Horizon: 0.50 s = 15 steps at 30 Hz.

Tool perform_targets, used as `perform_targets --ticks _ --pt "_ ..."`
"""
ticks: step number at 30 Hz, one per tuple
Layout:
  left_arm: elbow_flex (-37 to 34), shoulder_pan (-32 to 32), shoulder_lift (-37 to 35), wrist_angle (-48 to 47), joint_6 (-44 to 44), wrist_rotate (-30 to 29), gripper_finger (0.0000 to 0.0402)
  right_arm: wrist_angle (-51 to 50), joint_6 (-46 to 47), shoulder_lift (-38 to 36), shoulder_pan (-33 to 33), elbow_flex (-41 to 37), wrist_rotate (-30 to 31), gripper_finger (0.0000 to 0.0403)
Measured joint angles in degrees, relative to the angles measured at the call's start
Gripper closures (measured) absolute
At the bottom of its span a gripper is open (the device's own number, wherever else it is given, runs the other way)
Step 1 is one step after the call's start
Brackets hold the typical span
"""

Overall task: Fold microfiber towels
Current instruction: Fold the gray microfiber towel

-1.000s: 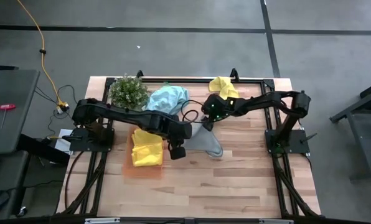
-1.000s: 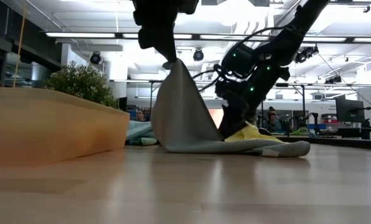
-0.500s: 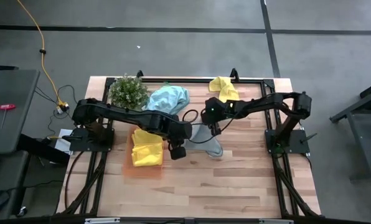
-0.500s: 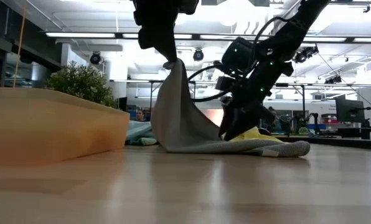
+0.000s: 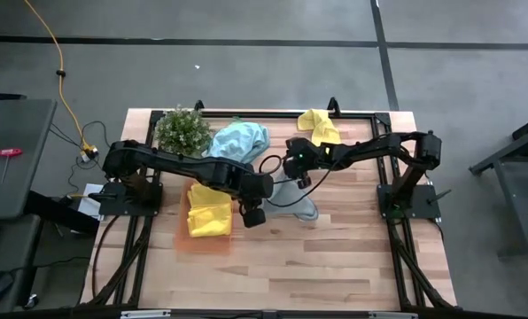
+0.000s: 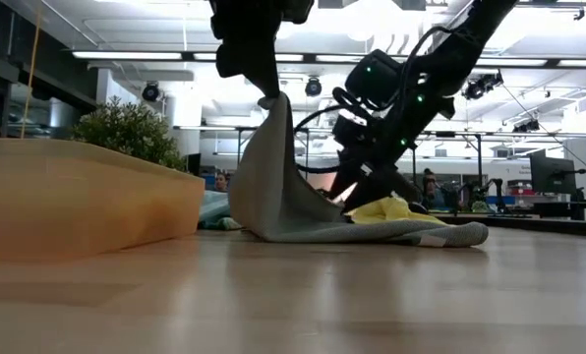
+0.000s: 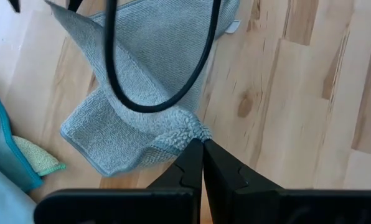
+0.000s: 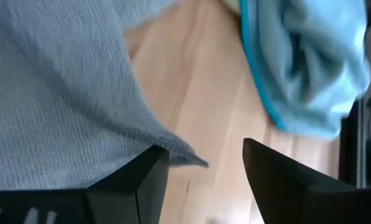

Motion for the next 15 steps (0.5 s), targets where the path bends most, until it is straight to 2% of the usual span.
perform_targets --ticks 7,15 --pt "0.00 0.00 0.00 0.02 -0.59 0.11 0.0401 -4.47 -2.42 0.69 0.09 2.82 -3.17 0.0206" --pt "0.00 -0.17 -0.04 0.01 -1.42 0.09 0.0401 -5.24 -1.41 1.75 1.87 2.84 -3.50 0.0217"
